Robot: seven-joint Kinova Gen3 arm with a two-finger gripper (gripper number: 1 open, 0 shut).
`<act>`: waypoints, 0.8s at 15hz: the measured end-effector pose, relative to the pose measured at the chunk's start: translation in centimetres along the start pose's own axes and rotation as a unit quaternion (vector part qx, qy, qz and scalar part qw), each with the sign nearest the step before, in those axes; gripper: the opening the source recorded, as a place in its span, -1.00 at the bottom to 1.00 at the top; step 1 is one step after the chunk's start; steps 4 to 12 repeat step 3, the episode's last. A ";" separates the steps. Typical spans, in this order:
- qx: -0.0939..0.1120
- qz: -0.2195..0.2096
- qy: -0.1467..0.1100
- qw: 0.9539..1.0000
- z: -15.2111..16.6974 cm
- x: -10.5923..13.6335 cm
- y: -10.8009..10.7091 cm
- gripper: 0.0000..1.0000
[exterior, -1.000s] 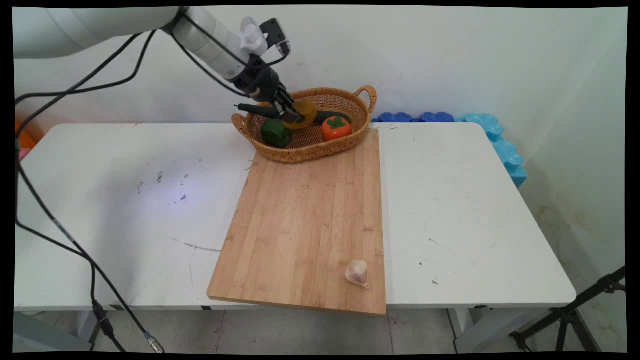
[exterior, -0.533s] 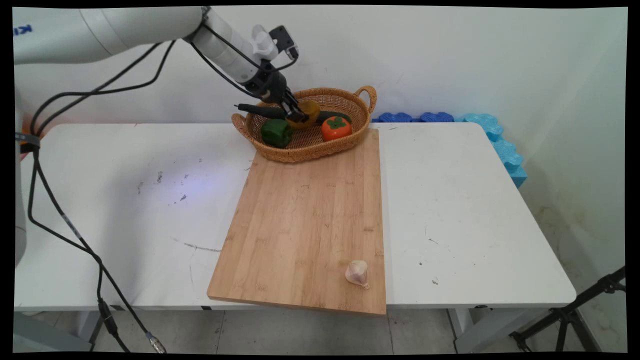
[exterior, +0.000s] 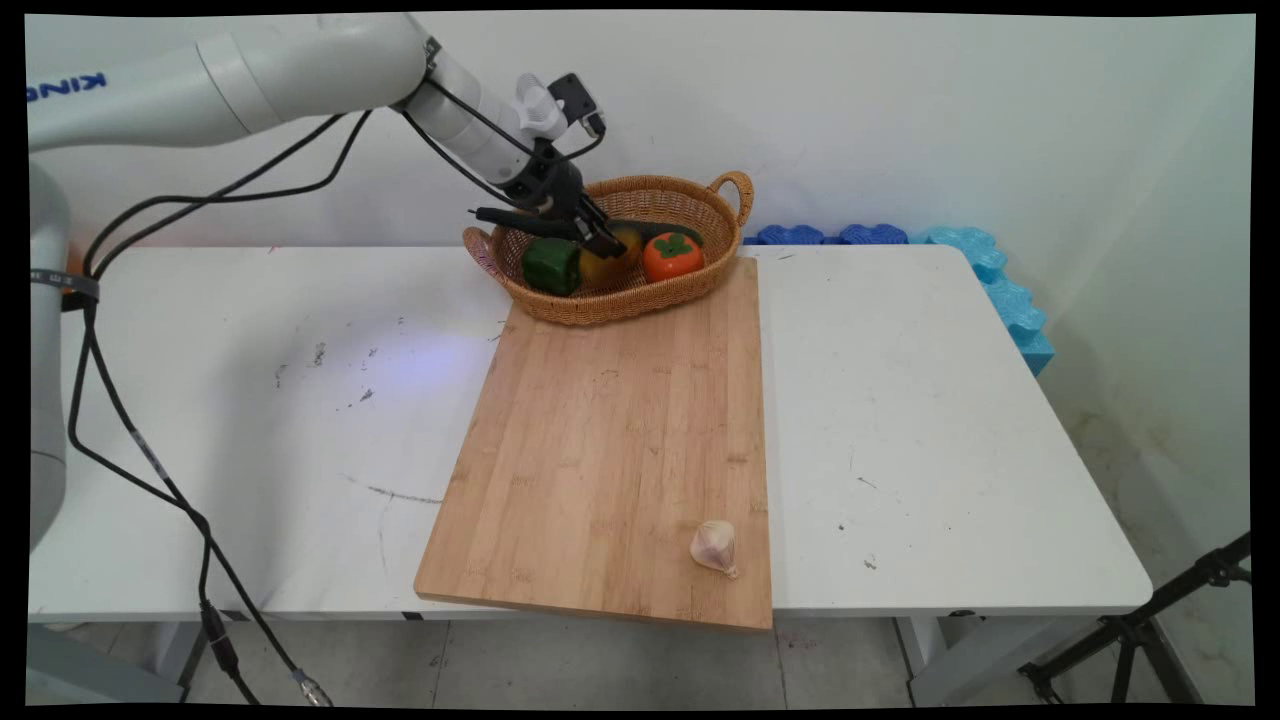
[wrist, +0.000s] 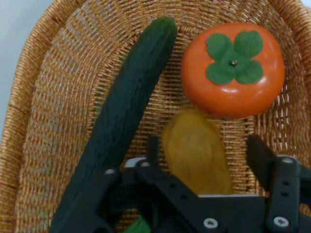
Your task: Place the picked object in the vegetable basket
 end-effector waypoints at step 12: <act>0.000 -0.003 0.003 1.000 0.6 -0.3 -0.1 1.00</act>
